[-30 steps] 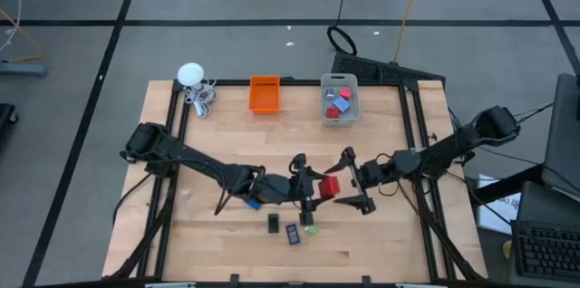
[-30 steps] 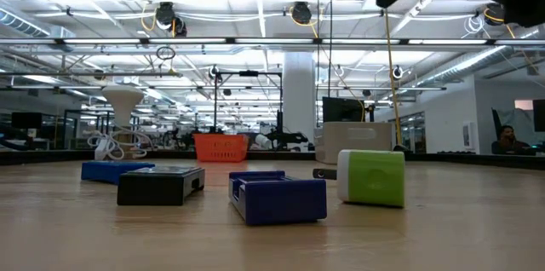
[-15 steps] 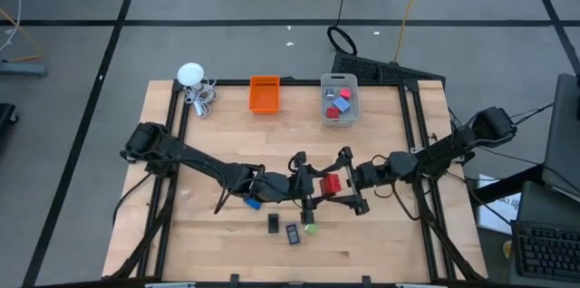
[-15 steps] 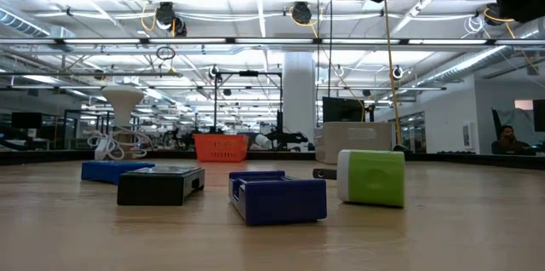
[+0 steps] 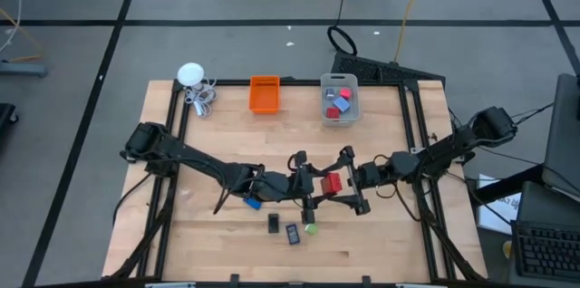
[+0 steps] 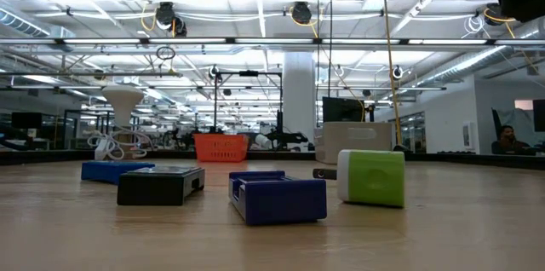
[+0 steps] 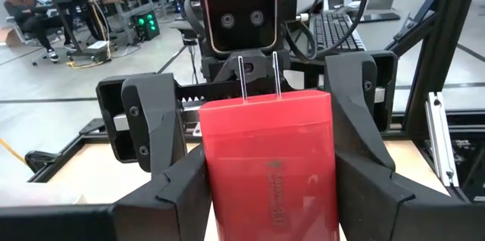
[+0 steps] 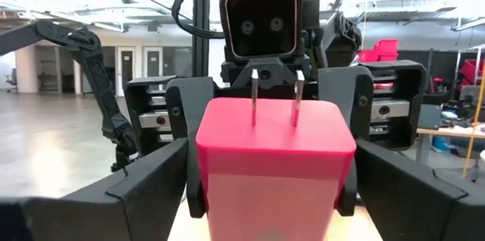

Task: Pick & Place Office items
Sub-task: Put the red charger adapter into the gray bin

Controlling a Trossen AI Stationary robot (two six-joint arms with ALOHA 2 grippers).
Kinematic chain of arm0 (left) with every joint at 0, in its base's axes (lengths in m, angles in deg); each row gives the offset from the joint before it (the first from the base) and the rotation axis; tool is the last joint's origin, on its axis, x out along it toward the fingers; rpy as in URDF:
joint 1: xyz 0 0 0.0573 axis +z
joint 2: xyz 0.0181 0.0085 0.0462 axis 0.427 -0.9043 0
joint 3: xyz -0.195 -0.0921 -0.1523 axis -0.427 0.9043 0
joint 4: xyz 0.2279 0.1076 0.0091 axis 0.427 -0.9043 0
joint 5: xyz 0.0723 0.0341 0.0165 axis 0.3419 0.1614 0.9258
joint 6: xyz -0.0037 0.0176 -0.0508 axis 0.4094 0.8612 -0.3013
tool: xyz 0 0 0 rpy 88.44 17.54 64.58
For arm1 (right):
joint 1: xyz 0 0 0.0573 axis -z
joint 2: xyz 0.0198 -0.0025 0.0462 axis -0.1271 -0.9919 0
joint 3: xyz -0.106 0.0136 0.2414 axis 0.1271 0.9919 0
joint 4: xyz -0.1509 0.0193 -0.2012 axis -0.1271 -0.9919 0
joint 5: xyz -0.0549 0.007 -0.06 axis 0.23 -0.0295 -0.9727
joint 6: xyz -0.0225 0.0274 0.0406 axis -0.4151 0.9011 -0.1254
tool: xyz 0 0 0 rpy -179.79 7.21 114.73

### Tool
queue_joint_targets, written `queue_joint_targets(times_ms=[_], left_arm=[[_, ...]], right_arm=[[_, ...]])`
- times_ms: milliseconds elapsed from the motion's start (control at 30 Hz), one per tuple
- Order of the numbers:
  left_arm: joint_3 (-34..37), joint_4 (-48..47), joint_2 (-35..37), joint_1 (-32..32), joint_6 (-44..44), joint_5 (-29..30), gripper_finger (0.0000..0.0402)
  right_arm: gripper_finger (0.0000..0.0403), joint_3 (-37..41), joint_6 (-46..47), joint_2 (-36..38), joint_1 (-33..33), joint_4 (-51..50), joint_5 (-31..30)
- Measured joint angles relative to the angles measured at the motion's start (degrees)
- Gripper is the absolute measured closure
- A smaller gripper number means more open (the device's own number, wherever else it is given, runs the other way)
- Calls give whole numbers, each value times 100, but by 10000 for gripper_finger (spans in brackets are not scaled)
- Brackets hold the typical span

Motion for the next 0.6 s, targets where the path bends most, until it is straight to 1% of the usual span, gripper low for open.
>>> queue_joint_targets(times_ms=[200,333,400,600], left_arm=[[0,-47,0,-61,-52,4,179],[22,-154,-31,-114,-43,-96,178],[22,-112,-22,-113,-40,-82,178],[22,-48,-13,-103,17,-17,178]], right_arm=[[63,0,-128,40,4,38,1],[63,-15,85,68,4,391,16],[63,-15,197,57,-5,355,119],[62,-11,227,56,-46,11,123]])
